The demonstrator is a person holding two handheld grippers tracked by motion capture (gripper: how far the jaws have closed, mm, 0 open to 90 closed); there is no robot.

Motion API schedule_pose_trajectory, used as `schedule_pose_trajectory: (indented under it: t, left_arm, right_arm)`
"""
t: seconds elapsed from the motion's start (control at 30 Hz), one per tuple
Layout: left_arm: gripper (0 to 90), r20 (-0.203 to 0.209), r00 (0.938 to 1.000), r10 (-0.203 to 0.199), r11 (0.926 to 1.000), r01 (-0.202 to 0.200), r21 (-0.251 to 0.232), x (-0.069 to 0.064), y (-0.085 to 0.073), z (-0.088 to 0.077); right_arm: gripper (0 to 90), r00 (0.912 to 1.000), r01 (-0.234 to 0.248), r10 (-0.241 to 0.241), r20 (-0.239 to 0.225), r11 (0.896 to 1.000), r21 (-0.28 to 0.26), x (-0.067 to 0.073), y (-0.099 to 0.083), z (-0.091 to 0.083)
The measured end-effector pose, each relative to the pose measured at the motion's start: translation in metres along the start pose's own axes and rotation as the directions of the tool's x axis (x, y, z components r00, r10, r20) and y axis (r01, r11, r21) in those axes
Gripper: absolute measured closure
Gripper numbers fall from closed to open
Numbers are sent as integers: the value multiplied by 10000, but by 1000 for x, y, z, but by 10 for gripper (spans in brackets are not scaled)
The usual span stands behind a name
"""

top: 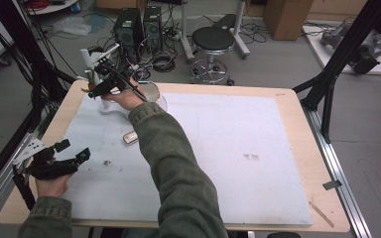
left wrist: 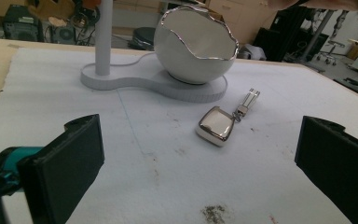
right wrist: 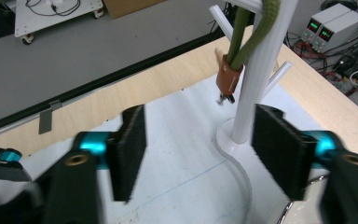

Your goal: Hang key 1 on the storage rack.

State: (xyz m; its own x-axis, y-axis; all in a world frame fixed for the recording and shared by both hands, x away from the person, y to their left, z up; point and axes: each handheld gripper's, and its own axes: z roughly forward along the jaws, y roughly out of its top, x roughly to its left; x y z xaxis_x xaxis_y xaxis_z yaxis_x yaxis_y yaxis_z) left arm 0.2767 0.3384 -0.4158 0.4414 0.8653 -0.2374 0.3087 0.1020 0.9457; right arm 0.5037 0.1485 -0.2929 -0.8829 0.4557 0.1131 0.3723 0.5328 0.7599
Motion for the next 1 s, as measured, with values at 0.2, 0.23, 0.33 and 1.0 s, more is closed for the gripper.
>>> schedule_pose_trajectory:
  t: [0.2,0.23,0.33,1.0]
  left_arm:
    - [17,-19,10000,-13,10000,13,-24,0,0,0]
    - [17,-13,10000,-11,10000,11,-8,0,0,0]
    - [17,-27,10000,17,10000,-17,28,0,0,0]
    - [17,-14,10000,48,10000,-48,42,-2,0,3]
  right_arm:
    - [199,9999,-92,93,144,9999,-73,1,1,-9]
    - [175,9998,-81,83,181,9999,-81,0,0,-10]
    - [102,9995,-176,177,280,9998,-38,-2,-3,-14]
    - [5,9920,-179,152,1252,9996,209,-17,-27,-62]
